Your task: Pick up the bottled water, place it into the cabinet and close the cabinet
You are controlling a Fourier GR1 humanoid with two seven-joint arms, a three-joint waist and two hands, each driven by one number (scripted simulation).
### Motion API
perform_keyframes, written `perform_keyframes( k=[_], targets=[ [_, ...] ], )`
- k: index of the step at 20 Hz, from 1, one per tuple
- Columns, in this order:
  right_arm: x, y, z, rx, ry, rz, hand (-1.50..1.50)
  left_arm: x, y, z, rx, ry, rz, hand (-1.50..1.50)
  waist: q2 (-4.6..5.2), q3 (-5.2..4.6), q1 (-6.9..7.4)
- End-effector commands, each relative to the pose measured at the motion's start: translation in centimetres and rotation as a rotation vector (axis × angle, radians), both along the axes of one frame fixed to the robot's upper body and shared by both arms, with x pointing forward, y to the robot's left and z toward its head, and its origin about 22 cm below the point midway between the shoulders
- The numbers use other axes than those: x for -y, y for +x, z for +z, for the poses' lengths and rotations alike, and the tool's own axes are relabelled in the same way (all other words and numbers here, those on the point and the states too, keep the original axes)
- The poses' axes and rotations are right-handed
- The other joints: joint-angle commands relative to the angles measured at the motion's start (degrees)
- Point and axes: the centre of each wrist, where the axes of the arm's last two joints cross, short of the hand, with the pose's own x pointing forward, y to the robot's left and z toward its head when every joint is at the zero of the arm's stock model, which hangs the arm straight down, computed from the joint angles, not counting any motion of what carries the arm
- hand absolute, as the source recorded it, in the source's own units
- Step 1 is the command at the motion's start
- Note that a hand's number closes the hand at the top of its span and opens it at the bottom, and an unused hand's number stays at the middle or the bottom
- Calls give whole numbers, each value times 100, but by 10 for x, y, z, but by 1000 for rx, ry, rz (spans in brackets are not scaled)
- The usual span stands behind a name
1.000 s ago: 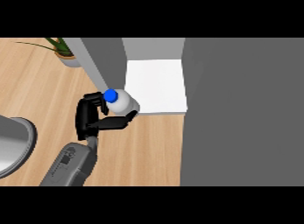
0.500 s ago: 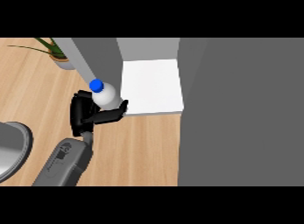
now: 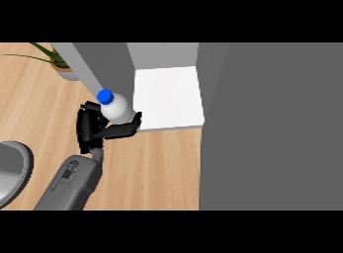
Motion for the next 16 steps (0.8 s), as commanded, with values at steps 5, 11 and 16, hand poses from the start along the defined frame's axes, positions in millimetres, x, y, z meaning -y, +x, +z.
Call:
perform_keyframes(
  k=[5,11,16],
  targets=[
    [-6,-1,12,27,15,35,-150,44,47,39,31,96,-114,-150,168,-29,-399],
    [-13,5,12,32,12,69,-150,46,49,47,17,103,-99,-150,205,-34,-448],
    [-7,9,5,30,24,50,-150,47,53,67,70,121,-151,-150,187,-23,-397]
  ],
)
